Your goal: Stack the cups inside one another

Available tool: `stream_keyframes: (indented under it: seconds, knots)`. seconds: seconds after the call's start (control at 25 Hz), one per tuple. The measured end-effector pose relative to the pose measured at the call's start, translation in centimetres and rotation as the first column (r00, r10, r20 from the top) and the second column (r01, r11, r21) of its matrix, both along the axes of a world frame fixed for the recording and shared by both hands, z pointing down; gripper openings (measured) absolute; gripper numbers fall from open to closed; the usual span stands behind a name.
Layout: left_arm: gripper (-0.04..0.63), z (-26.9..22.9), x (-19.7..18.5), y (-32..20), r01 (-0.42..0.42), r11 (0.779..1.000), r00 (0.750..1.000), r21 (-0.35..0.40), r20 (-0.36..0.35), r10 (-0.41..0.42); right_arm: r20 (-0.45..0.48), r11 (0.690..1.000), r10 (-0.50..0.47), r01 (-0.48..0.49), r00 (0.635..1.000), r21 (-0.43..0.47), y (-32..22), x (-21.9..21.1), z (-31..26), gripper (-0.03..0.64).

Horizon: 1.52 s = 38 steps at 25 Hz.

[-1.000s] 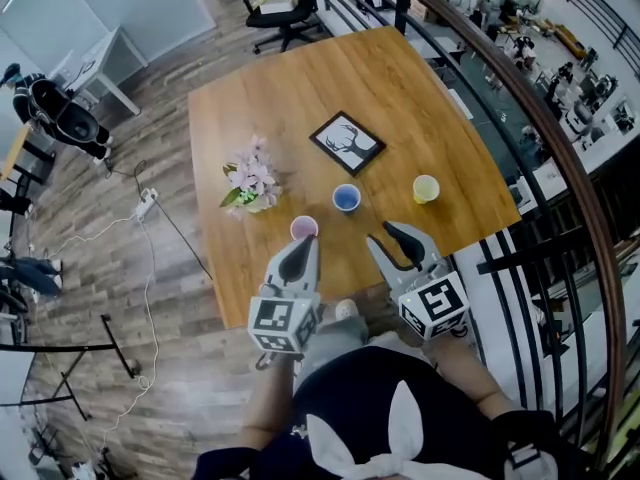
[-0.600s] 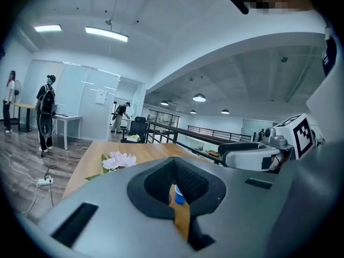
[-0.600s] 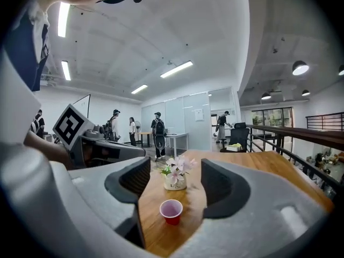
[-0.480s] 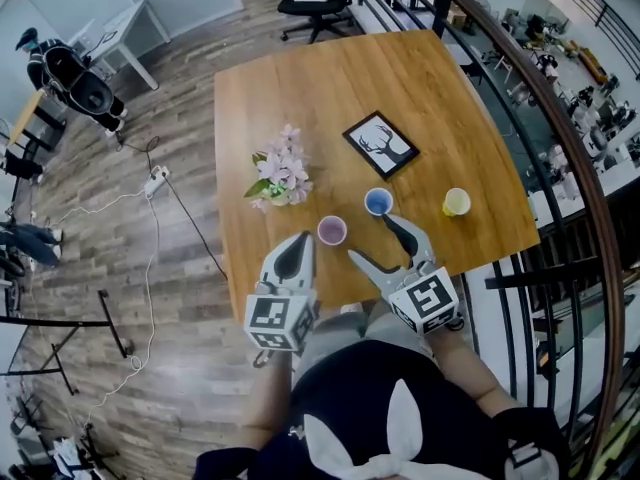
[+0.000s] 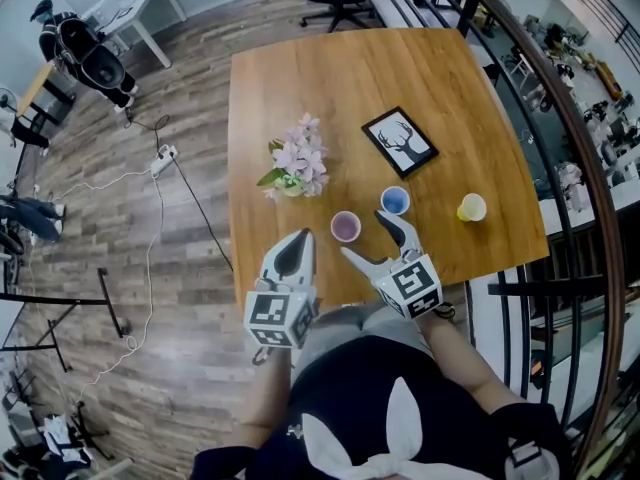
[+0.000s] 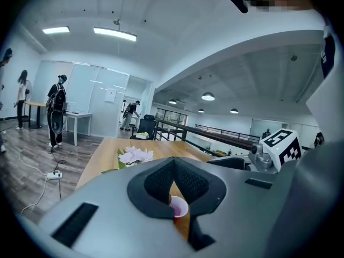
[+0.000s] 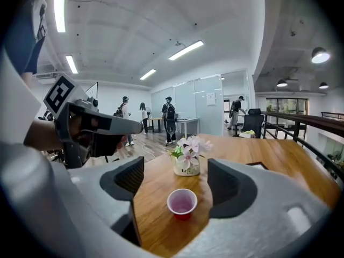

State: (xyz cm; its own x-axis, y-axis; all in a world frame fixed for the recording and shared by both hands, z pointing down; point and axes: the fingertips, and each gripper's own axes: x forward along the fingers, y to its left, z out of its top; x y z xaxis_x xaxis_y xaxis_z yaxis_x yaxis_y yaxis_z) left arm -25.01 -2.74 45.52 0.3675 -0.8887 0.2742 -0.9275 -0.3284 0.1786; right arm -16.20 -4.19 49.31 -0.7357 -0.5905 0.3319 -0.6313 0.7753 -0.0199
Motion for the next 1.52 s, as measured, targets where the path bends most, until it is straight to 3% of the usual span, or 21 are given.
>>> stream_keyframes:
  seconds: [0.48, 0.88, 1.52]
  knots:
    - [0.015, 2.6, 0.2, -1.7, -0.041, 0.998, 0.999, -0.039, 0.013, 0.042, -0.094, 0.994, -0.044, 0.035, 0.995, -0.102, -2.6, -2.5, 7.1, 0.379]
    - [0.015, 4.0, -1.2, -3.0, -0.017, 0.997, 1.000, -0.071, 0.004, 0.018, -0.201, 0.985, -0.070, 0.036, 0.977, -0.169, -3.6, -3.3, 12.8, 0.380]
    - [0.015, 4.7, -1.6, -4.0, -0.029, 0.996, 0.999, -0.082, 0.017, 0.031, -0.264, 0.976, -0.080, 0.022, 0.961, -0.216, -4.5, -3.7, 15.6, 0.380]
